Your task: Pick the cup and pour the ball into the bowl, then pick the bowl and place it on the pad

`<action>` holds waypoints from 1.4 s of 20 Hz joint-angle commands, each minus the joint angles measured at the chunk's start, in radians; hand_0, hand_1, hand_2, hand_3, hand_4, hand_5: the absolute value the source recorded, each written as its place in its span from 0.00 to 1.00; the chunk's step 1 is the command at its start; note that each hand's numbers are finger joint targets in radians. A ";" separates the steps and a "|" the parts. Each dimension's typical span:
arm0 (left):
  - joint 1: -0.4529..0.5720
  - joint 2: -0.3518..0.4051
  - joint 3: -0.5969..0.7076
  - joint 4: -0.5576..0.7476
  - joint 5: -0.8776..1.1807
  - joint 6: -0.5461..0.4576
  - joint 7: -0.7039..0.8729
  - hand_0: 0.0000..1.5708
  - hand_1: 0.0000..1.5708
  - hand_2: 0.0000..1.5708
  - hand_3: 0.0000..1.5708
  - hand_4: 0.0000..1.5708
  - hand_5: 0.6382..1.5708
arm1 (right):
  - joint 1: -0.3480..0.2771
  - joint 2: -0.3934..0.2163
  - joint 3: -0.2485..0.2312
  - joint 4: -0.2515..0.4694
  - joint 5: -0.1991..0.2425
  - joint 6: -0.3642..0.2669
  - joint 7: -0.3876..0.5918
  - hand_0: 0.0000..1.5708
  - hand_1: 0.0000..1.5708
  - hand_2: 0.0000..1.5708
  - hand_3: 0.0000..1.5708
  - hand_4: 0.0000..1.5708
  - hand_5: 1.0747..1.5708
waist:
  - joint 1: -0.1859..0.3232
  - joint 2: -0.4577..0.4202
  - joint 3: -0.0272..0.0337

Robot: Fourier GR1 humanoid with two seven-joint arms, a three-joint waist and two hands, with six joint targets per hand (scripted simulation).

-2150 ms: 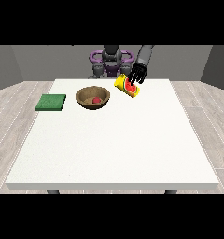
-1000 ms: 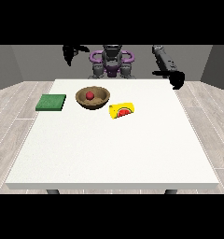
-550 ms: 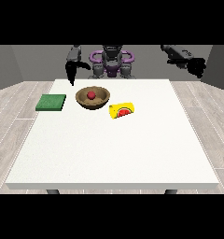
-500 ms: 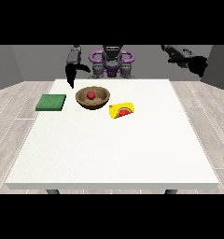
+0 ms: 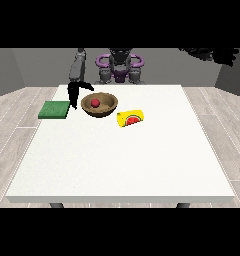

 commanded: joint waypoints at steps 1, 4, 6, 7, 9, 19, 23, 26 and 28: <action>-0.066 0.043 0.002 -0.028 0.021 0.000 0.080 0.00 0.00 0.00 0.00 0.00 0.97 | -0.026 0.034 -0.007 0.161 0.014 -0.004 -0.093 0.00 0.00 0.00 0.00 0.20 1.00 | 0.004 0.007 0.0003; -0.091 0.052 0.009 -0.035 0.044 -0.012 0.096 0.00 0.00 0.00 0.00 0.00 0.96 | -0.141 -0.013 -0.068 0.249 -0.044 0.006 -0.038 0.00 0.00 0.00 0.00 0.24 1.00 | 0.014 0.027 0.0000; -0.115 0.072 0.001 -0.044 0.054 -0.019 0.155 0.00 0.00 0.00 0.00 0.00 0.97 | -0.172 -0.015 -0.074 0.303 -0.048 0.002 -0.027 0.00 0.00 0.00 0.00 0.26 1.00 | 0.023 0.001 0.0001; -0.105 0.066 0.006 -0.046 0.054 -0.002 0.150 0.00 0.00 0.00 0.00 0.00 0.97 | -0.183 -0.033 -0.082 0.327 -0.043 0.004 -0.045 0.00 0.00 0.00 0.00 0.26 1.00 | 0.014 -0.002 -0.0001; -0.084 0.077 0.016 -0.046 0.067 -0.034 0.119 0.00 0.00 0.00 0.00 0.00 0.96 | -0.183 -0.017 -0.089 0.366 -0.047 0.013 -0.113 0.00 0.00 0.00 0.00 0.26 1.00 | 0.022 0.028 -0.0003; -0.127 0.083 0.002 -0.112 0.093 -0.010 0.192 0.00 0.00 0.00 0.00 0.00 0.96 | -0.235 -0.015 -0.101 0.505 -0.030 -0.005 -0.194 0.00 0.00 0.00 0.00 0.19 0.99 | 0.067 0.048 -0.0001; -0.143 0.070 -0.014 -0.108 0.086 -0.005 0.188 0.00 0.00 0.00 0.00 0.00 0.97 | -0.245 0.043 -0.065 0.491 0.009 -0.083 -0.200 0.00 0.00 0.00 0.00 0.26 1.00 | 0.077 0.055 -0.0005; -0.152 0.081 -0.008 -0.087 0.086 -0.020 0.166 0.00 0.00 0.00 0.00 0.00 0.96 | -0.275 0.067 -0.057 0.457 0.020 -0.157 -0.164 0.00 0.00 0.00 0.00 0.28 1.00 | 0.093 0.061 -0.0016; -0.176 0.081 -0.013 -0.109 0.099 -0.026 0.186 0.00 0.00 0.00 0.00 0.00 0.97 | -0.283 0.078 -0.052 0.476 0.029 -0.179 -0.155 0.00 0.00 0.00 0.00 0.28 1.00 | 0.129 0.065 -0.0010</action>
